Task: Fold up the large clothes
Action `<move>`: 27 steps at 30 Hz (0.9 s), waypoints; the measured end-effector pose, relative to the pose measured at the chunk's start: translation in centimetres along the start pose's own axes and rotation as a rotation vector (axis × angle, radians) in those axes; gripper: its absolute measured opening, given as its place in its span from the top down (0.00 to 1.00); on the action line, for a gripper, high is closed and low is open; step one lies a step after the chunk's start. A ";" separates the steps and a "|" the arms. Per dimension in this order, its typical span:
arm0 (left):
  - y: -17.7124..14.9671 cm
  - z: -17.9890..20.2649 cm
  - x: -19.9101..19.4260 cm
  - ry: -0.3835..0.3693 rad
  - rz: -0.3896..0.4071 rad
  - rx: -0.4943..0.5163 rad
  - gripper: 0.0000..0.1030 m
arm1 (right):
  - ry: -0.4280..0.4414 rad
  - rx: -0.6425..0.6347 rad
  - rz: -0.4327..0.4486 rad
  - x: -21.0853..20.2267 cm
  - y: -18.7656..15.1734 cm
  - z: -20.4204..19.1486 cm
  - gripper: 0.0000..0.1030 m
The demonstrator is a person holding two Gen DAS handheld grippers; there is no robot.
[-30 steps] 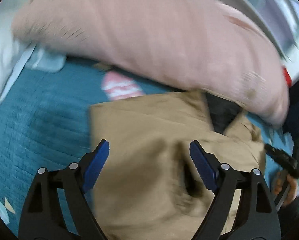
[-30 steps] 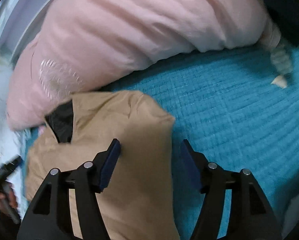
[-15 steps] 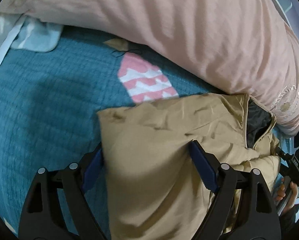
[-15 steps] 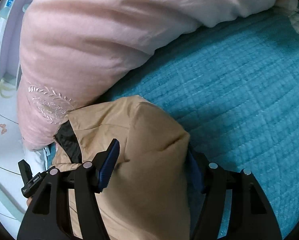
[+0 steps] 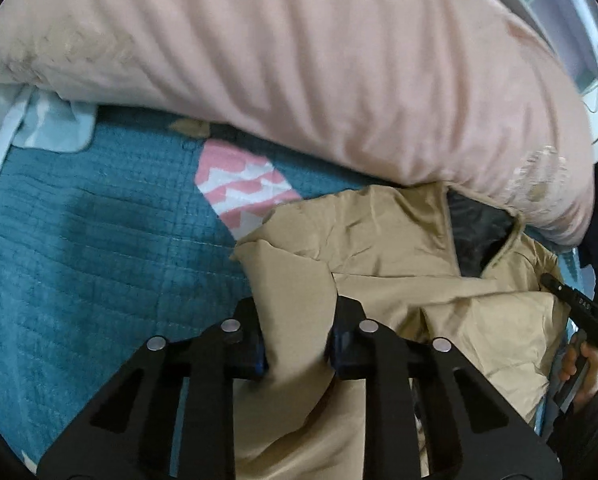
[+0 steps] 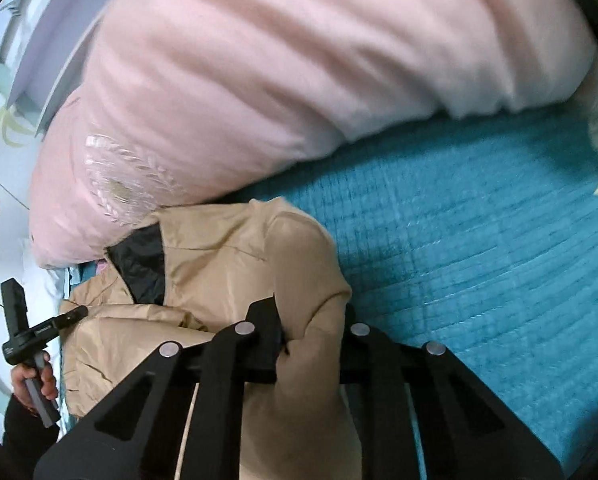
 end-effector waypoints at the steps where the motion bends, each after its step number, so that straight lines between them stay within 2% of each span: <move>1: -0.1 0.1 -0.6 -0.007 0.016 0.008 0.80 | 0.007 -0.007 0.016 -0.7 -0.5 -0.4 0.88; 4: -1.1 0.3 -2.9 -0.030 0.054 0.018 0.81 | 0.008 -0.036 0.069 -3.0 -1.8 -2.4 0.89; 7: -2.2 0.0 -5.4 -0.023 0.093 0.058 0.81 | 0.025 -0.058 0.112 -6.3 -3.1 -2.3 0.89; 9: -3.3 0.3 -7.3 -0.022 0.124 0.082 0.81 | 0.035 -0.074 0.129 -8.3 -4.0 -2.1 0.89; 10: -4.2 1.0 -8.2 -0.023 0.136 0.095 0.81 | 0.033 -0.079 0.140 -8.5 -4.5 -3.5 0.89; 14: -7.3 1.9 -11.6 -0.024 0.173 0.119 0.81 | 0.039 -0.102 0.161 -11.9 -7.1 -4.5 0.89; 20: -13.8 2.1 -15.2 -0.026 0.186 0.128 0.81 | -0.002 -0.156 0.173 -15.4 -12.1 -6.5 0.89; 25: -19.2 0.8 -16.5 -0.045 0.168 0.071 0.81 | -0.021 -0.178 0.161 -18.0 -17.2 -6.8 0.89; 27: -21.5 0.3 -16.6 -0.018 0.157 0.065 0.81 | -0.048 -0.187 0.158 -18.4 -19.1 -6.8 0.88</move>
Point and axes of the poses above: each gripper's, at about its wrist camera, not at the fingertips, and x roughly the way its jaws point, z to its right, y to its top, the point moved 6 cm from there along x, roughly the way its jaws point, and after that the axes turned 11 degrees about -z, right-handed, at the moved point
